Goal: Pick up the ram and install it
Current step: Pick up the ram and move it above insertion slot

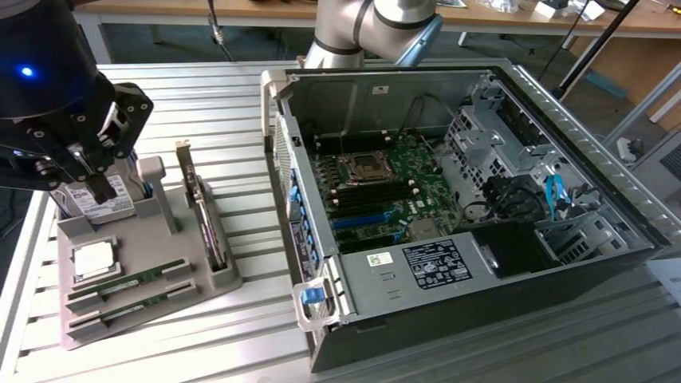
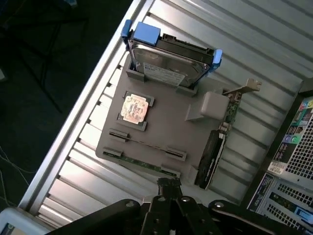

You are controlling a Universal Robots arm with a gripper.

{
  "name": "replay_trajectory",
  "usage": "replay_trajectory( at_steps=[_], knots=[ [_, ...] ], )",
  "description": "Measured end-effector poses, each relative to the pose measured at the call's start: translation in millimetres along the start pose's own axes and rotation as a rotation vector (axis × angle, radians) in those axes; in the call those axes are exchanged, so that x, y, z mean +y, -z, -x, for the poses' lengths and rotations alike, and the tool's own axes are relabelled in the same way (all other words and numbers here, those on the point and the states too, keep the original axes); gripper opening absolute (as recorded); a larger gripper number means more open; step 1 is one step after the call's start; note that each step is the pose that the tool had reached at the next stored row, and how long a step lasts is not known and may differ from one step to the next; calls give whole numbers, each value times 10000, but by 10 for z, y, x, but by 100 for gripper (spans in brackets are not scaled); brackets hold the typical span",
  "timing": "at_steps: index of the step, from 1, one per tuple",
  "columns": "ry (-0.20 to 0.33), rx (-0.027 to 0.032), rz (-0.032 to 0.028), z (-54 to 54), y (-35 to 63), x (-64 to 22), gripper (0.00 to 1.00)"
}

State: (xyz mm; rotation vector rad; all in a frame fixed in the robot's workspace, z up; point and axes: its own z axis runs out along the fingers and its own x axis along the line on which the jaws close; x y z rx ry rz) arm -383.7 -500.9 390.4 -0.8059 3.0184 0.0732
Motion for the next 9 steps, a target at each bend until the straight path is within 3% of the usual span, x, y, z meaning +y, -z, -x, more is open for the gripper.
replay_trajectory(
  at_steps=[5,9],
  knots=[
    [1123,47,32,-1,1,-3,11],
    [1614,67,45,-3,1,-6,11]
  ],
)
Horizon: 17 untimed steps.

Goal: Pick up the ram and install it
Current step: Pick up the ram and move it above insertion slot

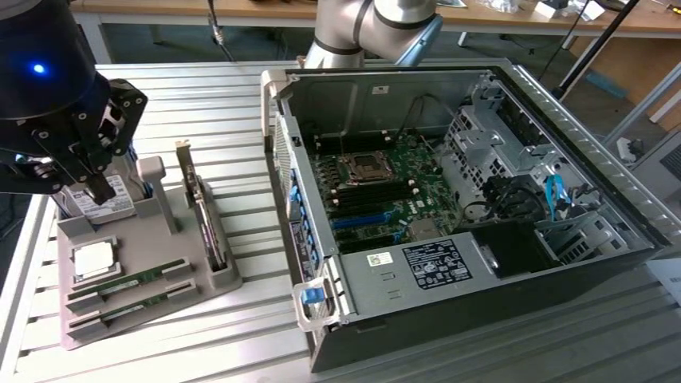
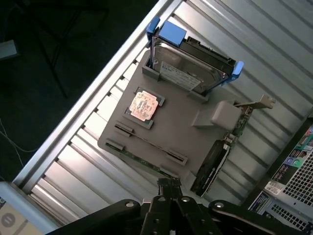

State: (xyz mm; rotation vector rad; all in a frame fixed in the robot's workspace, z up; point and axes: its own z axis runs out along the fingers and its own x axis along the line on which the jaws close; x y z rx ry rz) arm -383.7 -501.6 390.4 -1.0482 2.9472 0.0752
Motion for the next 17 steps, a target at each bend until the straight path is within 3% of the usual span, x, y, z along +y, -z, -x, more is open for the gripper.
replay_trajectory(
  at_steps=[17],
  knots=[
    [2049,84,57,-6,0,-7,11]
  ],
)
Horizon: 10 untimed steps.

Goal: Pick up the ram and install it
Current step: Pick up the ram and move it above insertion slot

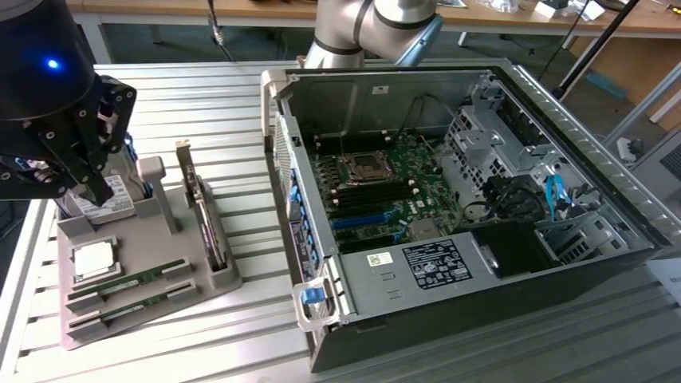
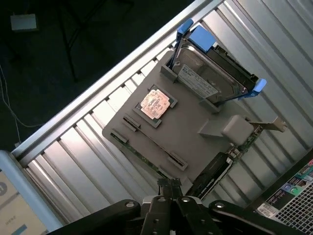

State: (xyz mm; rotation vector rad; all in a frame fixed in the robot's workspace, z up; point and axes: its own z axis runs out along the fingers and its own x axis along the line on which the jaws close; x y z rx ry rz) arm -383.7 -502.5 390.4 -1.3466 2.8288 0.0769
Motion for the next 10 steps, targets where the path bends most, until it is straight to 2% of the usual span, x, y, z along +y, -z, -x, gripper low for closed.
replay_trajectory(
  at_steps=[2,10],
  knots=[
    [379,14,11,-1,-1,-1,11],
    [1282,53,36,-3,1,-3,11]
  ],
)
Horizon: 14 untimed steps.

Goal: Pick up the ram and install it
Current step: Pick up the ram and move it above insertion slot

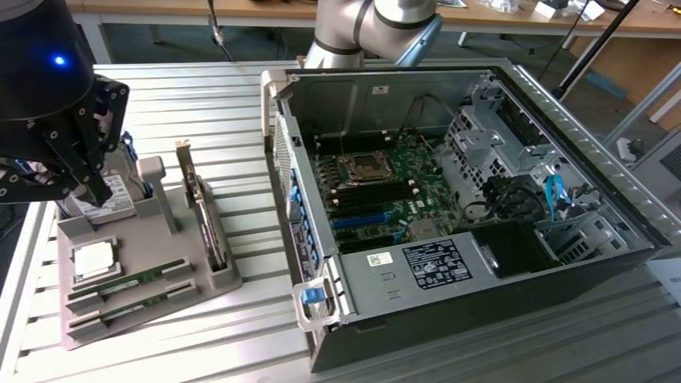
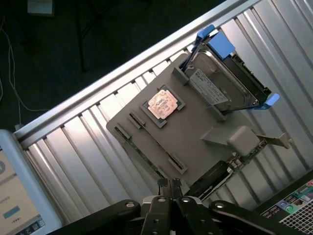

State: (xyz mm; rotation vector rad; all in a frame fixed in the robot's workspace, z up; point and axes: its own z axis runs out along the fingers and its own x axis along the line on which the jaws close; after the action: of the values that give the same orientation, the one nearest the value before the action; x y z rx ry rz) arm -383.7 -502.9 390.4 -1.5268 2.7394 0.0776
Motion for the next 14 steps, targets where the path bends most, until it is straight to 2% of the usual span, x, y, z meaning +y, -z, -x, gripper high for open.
replay_trajectory(
  at_steps=[14],
  knots=[
    [1760,71,49,-5,-1,-3,11]
  ],
)
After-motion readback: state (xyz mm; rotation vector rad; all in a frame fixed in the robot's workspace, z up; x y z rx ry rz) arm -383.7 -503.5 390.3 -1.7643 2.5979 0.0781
